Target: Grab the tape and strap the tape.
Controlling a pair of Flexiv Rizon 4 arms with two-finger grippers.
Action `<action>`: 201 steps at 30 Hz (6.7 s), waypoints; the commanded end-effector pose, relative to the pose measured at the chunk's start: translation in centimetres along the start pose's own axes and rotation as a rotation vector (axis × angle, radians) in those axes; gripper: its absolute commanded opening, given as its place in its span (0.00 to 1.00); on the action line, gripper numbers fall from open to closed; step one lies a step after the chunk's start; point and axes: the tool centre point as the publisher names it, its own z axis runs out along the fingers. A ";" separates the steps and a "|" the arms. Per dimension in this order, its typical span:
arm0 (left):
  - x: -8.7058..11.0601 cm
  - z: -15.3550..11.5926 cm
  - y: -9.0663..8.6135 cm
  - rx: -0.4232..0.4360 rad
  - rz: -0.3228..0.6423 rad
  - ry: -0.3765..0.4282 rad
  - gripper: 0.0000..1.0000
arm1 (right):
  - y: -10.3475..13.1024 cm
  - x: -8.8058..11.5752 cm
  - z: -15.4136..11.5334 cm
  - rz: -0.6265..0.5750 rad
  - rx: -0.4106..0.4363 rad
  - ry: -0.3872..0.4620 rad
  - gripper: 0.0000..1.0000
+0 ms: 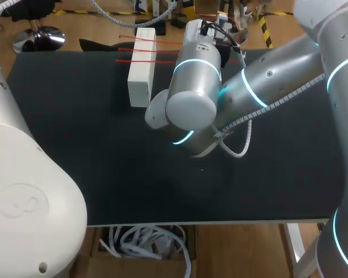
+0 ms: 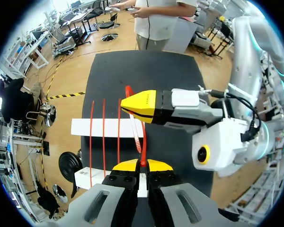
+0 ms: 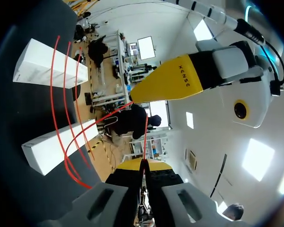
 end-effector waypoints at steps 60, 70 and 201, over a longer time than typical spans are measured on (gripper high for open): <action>0.0 -0.1 -0.1 -0.004 -0.002 0.000 0.00 | 2.1 0.3 -1.1 -0.029 -0.059 0.015 0.00; 0.0 -0.1 -0.1 -0.004 -0.002 0.000 0.00 | 1.7 0.2 -1.0 -0.034 -0.067 0.016 0.00; 0.0 -0.1 -0.1 -0.004 -0.002 0.000 0.00 | 4.2 -0.4 -2.5 0.020 -0.196 0.046 0.00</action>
